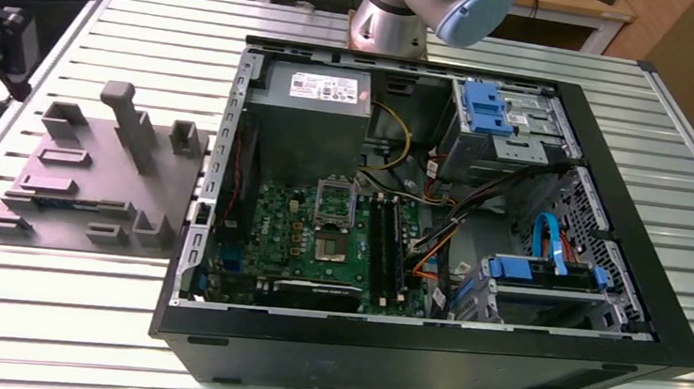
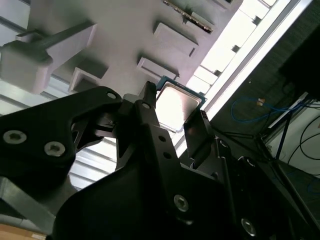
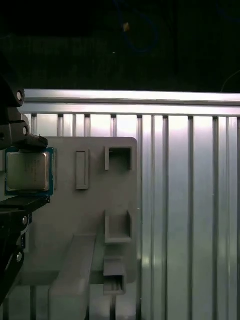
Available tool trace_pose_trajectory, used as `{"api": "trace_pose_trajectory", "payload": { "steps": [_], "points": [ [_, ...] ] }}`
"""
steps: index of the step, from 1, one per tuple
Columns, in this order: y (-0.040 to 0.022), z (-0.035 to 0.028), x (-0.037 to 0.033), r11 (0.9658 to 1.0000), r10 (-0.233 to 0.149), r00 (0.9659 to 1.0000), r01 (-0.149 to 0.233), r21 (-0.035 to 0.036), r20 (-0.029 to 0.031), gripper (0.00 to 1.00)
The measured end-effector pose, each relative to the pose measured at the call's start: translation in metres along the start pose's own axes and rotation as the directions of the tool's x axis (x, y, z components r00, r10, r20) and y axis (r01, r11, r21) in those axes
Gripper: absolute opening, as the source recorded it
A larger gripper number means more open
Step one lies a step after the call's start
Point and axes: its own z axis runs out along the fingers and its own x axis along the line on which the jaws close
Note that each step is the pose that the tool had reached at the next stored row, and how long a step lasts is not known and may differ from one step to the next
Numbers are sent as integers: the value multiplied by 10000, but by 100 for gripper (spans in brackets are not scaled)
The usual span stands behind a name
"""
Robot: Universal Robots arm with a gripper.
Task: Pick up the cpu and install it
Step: 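Pick up the cpu and move it towards the insertion slot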
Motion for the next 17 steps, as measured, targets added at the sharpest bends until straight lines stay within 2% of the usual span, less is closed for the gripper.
{"api": "trace_pose_trajectory", "payload": {
  "steps": [9, 17],
  "points": [
    [28, -368, 4, 10000, 0, 10000, 0, 5, -1, 47],
    [46, -638, 7, 10000, 1, 10000, -1, 21, 0, 47]
  ]
}}
